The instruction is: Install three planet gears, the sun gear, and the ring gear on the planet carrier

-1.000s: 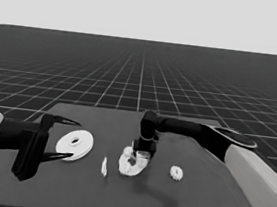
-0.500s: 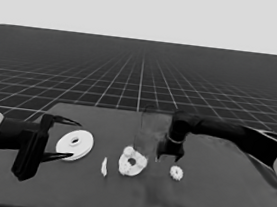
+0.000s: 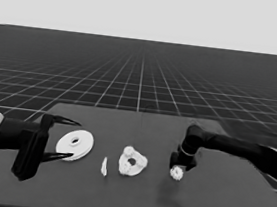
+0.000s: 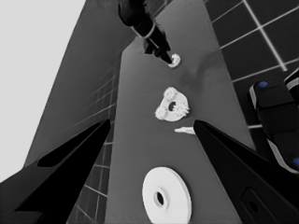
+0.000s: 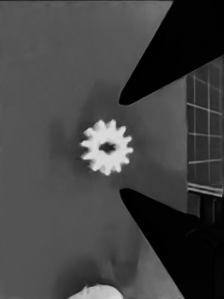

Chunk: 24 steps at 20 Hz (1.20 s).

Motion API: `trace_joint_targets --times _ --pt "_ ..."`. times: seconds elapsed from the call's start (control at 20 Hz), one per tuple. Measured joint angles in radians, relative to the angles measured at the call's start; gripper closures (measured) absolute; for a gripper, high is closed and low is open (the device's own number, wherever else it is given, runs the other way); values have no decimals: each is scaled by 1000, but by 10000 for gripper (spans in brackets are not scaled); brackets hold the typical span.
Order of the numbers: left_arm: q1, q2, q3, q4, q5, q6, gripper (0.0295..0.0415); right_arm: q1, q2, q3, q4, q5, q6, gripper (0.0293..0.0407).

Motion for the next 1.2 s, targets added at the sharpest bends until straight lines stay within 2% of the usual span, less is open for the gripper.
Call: trace_joint_targets --times 0.15,0.4,0.5,0.55,0.9,0.95,1.05,1.2 --pt "0 0 0 0 0 0 326 -58 19 -49 -47 33 -20 315" --pt "0 0 0 0 0 0 326 -69 24 -61 -57 41 -25 315" --pt "0 0 0 0 0 0 326 -70 24 -62 -58 42 -26 386" --pt "0 0 0 0 0 0 326 -70 24 -62 -58 42 -26 390" --pt "0 0 0 0 0 0 326 -70 24 -62 -58 42 -26 390" --pt "0 0 0 0 0 0 326 -1 -4 11 8 -7 5 390" --pt "0 0 0 0 0 0 326 94 -22 55 84 -45 23 390" --pt "0 0 0 0 0 0 326 132 -25 63 119 -59 27 390"
